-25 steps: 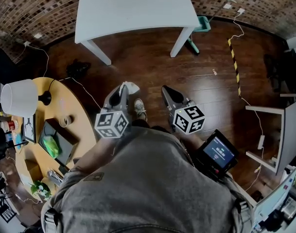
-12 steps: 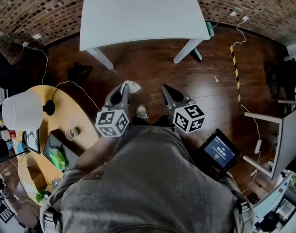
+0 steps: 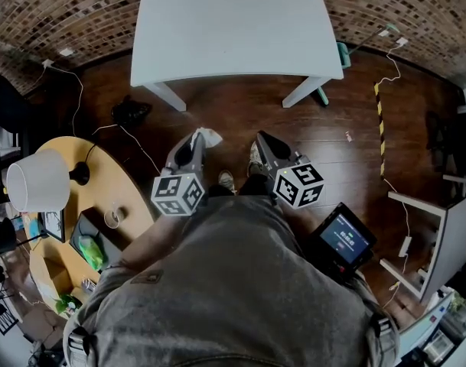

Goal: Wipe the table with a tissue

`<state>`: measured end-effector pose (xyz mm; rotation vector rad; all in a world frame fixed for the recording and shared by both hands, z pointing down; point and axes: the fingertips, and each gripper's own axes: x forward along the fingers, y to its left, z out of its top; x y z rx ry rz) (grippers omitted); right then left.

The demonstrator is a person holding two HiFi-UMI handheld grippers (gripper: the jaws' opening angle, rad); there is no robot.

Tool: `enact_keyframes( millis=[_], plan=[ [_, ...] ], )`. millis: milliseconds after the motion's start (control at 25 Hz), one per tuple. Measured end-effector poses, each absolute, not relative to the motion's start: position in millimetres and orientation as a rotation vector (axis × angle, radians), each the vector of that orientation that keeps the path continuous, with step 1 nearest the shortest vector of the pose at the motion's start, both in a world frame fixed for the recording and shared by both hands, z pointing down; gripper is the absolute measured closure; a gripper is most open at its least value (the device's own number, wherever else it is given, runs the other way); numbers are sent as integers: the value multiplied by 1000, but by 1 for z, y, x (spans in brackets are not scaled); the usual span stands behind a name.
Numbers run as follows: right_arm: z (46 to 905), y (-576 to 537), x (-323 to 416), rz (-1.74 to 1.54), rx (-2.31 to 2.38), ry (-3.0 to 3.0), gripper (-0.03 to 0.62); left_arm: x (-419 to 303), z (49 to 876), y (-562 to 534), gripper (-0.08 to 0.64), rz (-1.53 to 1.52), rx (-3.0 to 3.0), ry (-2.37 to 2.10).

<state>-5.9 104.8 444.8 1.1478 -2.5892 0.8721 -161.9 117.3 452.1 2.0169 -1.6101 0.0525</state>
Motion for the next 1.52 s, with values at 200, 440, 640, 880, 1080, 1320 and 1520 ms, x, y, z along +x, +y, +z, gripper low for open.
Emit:
enact_keyframes(
  millis=[200, 440, 640, 880, 1080, 1320, 1520],
  plan=[
    [442, 56, 1, 862, 1102, -2623, 578, -156, 450, 75, 534, 72, 1998, -1657],
    [440, 1, 21, 848, 1032, -2651, 580, -140, 444, 21, 534, 79, 1970, -1731],
    [442, -32, 34, 836, 961, -2665, 578, -130, 440, -8, 534, 75, 1917, -1794],
    [448, -58, 32, 869, 948, -2651, 578, -136, 444, -30, 534, 93, 1884, -1804],
    [455, -82, 17, 876, 966, -2625, 578, -151, 455, -55, 534, 99, 1879, -1773],
    [465, -111, -5, 876, 1026, -2559, 578, -172, 470, -94, 534, 108, 1913, -1687],
    [463, -134, -30, 857, 1076, -2528, 578, -196, 476, -124, 534, 120, 1959, -1629]
  ],
)
